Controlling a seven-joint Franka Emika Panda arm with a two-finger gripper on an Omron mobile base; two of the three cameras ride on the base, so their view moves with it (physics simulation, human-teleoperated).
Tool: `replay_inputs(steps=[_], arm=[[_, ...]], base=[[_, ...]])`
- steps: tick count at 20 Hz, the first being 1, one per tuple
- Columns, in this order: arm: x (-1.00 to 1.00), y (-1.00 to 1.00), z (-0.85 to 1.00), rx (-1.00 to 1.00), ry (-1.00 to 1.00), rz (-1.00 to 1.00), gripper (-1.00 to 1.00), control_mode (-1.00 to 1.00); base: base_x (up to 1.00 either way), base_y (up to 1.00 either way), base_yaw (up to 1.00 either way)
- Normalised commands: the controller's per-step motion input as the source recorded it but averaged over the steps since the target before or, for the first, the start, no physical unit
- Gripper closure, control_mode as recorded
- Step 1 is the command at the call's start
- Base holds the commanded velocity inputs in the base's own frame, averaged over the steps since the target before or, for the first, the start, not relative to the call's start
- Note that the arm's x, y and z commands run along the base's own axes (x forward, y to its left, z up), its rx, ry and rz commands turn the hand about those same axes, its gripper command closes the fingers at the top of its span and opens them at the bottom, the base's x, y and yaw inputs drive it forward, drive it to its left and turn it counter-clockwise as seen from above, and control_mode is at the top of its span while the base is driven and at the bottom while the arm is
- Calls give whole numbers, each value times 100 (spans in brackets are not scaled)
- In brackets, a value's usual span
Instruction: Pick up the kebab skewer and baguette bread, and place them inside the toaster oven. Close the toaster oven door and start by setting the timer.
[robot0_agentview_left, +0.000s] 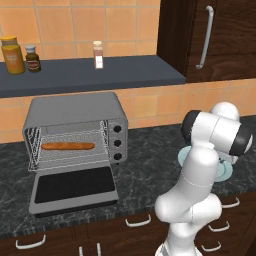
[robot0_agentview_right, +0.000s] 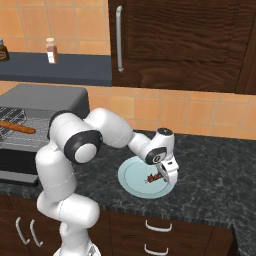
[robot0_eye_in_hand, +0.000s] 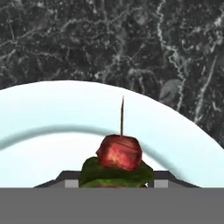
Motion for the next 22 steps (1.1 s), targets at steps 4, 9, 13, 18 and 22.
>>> replay_inputs(steps=[4, 9, 13, 18, 22], arm=[[0, 0, 0, 0, 0, 0, 100, -100], [-23, -4, 48, 2, 0, -6, 100, -100], [-41, 21, 82, 0, 1, -15, 100, -100], [-9, 79, 31, -4, 2, -27, 100, -100], [-12, 65, 36, 2, 0, -37, 100, -100]], base=[[0, 0, 0], [0, 0, 0], [0, 0, 0], [0, 0, 0], [0, 0, 0]])
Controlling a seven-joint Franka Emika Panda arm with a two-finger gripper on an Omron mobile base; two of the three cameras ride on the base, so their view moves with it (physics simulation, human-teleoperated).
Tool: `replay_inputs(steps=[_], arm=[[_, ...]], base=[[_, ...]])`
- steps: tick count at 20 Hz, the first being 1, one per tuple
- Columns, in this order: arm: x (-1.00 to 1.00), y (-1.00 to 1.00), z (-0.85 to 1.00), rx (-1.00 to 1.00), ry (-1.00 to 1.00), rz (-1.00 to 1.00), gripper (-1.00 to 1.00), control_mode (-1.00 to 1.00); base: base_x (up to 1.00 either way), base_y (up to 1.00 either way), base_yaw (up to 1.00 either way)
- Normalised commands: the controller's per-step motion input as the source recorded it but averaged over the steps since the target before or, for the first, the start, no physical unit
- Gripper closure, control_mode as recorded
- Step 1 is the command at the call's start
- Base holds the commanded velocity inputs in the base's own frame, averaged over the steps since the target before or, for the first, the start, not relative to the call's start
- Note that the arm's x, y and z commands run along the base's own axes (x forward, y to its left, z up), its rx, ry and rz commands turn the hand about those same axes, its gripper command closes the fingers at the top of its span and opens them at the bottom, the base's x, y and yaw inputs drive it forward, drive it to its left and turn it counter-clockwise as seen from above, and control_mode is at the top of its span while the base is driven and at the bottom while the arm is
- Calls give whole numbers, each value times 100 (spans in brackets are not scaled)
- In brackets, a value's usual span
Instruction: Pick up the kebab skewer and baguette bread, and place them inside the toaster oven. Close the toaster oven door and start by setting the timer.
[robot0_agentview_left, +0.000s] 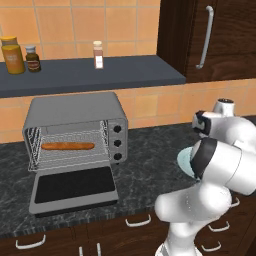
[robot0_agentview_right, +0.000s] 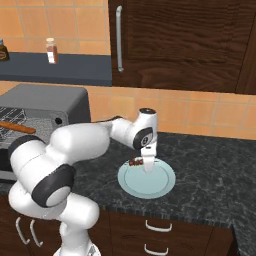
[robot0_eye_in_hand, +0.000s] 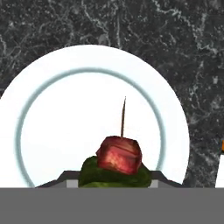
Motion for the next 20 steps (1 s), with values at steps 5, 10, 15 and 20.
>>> replay_inputs(steps=[5, 10, 15, 20], arm=[[-23, 61, 42, 8, 0, -28, 100, -100], [-9, 44, 52, 9, -3, -26, 100, -100], [-5, 61, 64, -2, -22, -4, 100, -100], [-23, 99, 37, -4, -16, 0, 100, -100]], base=[[0, 0, 0], [0, 0, 0], [0, 0, 0], [0, 0, 0]])
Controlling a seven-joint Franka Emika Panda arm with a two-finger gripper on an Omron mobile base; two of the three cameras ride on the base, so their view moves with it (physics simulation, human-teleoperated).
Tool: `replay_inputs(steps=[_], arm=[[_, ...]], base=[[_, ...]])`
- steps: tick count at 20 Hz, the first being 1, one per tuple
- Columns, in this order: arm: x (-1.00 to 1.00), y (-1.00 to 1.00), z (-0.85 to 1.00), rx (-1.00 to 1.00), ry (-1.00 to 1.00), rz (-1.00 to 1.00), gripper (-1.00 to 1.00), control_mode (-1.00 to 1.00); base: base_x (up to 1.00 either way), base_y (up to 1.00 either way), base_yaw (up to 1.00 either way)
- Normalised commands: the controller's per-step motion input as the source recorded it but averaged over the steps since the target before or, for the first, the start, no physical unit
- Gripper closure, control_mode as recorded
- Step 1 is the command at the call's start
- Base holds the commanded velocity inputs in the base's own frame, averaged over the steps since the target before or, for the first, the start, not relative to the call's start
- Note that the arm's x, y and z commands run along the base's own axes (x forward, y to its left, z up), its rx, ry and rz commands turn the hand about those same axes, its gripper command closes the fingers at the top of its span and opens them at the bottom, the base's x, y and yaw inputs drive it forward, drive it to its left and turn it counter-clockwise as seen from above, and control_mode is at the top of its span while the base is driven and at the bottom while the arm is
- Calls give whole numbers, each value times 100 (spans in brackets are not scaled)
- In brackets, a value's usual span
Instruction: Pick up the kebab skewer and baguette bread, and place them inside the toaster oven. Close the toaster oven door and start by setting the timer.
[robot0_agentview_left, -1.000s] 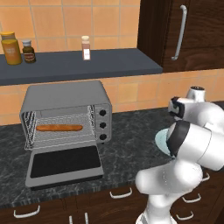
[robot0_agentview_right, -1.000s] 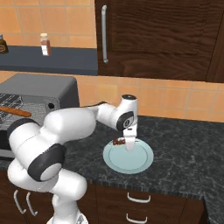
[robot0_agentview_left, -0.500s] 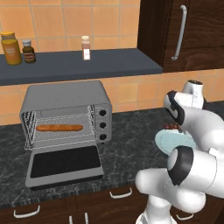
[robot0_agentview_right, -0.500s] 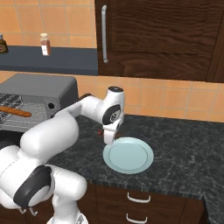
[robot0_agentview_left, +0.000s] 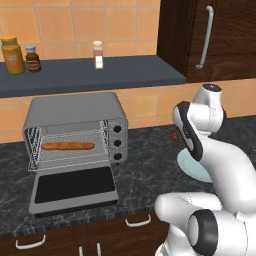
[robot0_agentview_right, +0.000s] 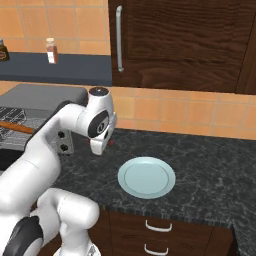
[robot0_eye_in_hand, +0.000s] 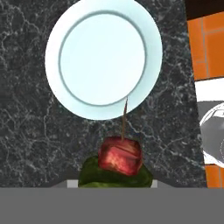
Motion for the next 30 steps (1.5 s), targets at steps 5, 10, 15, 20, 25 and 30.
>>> replay_inputs(steps=[5, 10, 15, 20, 25, 30], arm=[[-5, 99, 28, 0, -15, 0, 100, -100], [0, 94, 2, 0, -11, 0, 100, -100], [0, 90, 23, -1, -20, -2, 100, -100], [4, 100, 17, -12, -16, 0, 100, -100], [11, 100, 7, -12, -15, -4, 100, -100], [55, 92, 0, -3, -1, -4, 100, -100]], base=[[0, 0, 0], [0, 0, 0], [0, 0, 0], [0, 0, 0], [0, 0, 0], [0, 0, 0]])
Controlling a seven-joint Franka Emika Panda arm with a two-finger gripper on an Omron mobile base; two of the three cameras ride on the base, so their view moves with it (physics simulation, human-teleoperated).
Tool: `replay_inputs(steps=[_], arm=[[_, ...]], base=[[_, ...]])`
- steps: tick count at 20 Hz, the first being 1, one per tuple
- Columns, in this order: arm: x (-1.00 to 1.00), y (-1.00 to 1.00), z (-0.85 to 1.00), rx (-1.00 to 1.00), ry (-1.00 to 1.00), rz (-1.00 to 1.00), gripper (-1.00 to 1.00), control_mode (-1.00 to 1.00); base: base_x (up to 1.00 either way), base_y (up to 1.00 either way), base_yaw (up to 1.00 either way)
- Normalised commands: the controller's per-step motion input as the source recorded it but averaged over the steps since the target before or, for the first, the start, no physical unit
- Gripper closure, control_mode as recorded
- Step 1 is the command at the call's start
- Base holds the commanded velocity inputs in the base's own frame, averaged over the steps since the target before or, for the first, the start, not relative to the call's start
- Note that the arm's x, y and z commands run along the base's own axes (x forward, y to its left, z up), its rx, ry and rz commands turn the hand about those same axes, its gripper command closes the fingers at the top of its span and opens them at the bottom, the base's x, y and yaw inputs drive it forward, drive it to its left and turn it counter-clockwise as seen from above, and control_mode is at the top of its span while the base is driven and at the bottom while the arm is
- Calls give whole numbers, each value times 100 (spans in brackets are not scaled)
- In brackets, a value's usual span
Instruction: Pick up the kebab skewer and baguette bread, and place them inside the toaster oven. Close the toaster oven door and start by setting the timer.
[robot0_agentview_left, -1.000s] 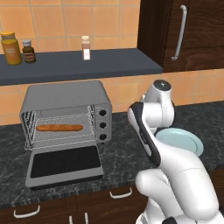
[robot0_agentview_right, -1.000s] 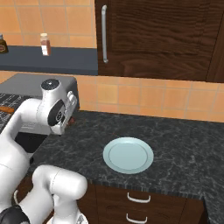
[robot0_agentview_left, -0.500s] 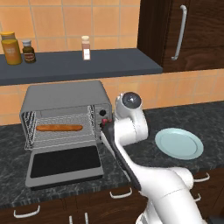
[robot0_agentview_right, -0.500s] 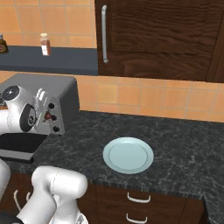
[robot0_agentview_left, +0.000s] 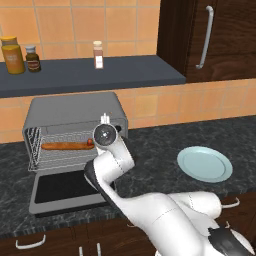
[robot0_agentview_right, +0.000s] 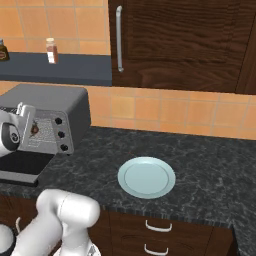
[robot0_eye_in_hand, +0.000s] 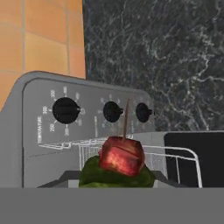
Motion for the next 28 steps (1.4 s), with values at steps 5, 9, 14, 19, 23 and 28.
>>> replay_inputs(steps=[5, 9, 14, 19, 23, 28], arm=[[67, 71, -1, -3, 1, -5, 100, -100], [19, 77, -3, -3, 1, -3, 100, -100], [8, 58, -9, -1, 0, -6, 100, -100], [6, 13, -1, 0, 1, -7, 100, -100], [0, 50, -19, 0, 5, -6, 100, -100], [12, 34, -16, 0, 5, -9, 100, -100]], base=[[0, 0, 0], [0, 0, 0], [0, 0, 0], [0, 0, 0], [0, 0, 0], [0, 0, 0]])
